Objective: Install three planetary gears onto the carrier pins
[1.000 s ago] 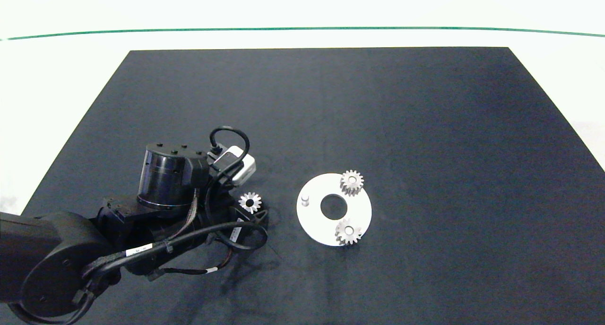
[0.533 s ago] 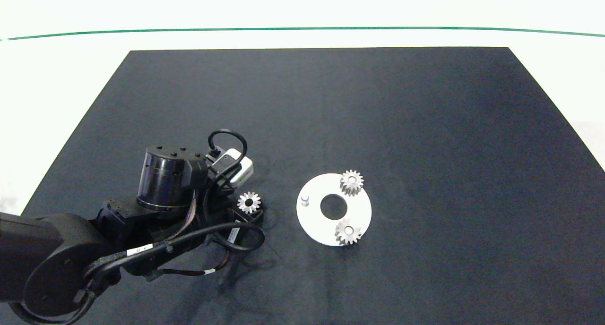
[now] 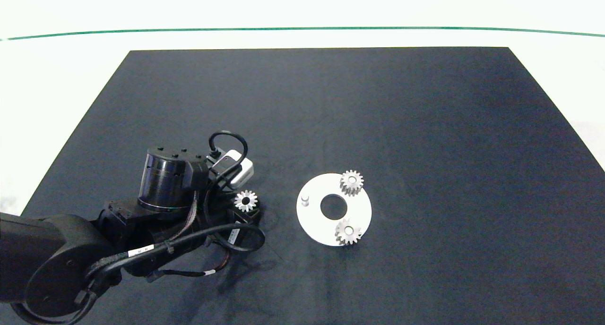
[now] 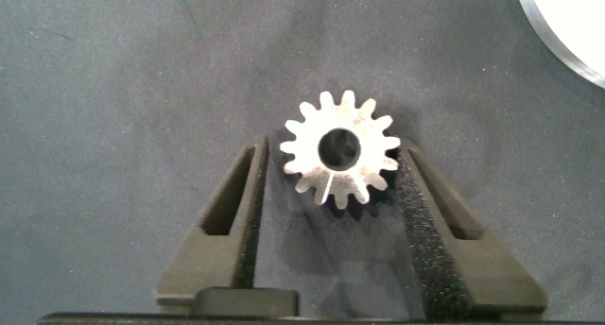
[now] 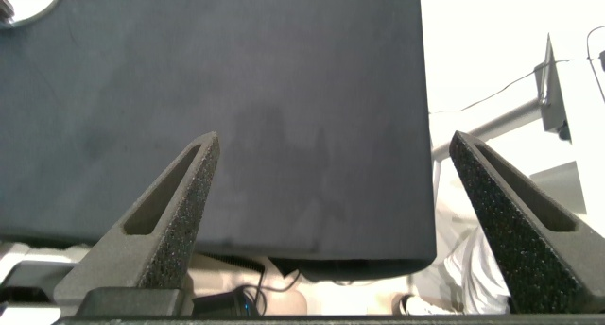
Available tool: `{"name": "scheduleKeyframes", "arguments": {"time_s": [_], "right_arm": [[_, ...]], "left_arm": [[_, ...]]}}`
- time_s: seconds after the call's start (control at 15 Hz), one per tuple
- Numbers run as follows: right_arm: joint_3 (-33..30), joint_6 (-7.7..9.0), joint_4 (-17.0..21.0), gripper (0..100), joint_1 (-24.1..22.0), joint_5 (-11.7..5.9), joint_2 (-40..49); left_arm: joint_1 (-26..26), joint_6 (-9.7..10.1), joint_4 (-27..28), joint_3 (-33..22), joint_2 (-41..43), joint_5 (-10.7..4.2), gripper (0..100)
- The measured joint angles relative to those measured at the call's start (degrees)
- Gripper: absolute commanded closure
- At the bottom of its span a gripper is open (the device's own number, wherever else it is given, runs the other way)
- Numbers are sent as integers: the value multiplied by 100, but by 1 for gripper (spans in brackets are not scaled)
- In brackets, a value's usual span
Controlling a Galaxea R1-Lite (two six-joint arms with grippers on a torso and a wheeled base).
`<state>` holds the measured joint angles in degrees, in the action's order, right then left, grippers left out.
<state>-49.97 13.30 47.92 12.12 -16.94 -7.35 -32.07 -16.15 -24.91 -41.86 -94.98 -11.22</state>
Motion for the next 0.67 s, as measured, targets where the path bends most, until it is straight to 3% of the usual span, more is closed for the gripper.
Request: {"name": "scheduleKeyframes", "arguments": {"time_s": [0.67], "right_arm": [[469, -35, -5, 0, 26, 9, -22]], "left_arm": [[7, -11, 18, 5, 24, -5, 75]]}}
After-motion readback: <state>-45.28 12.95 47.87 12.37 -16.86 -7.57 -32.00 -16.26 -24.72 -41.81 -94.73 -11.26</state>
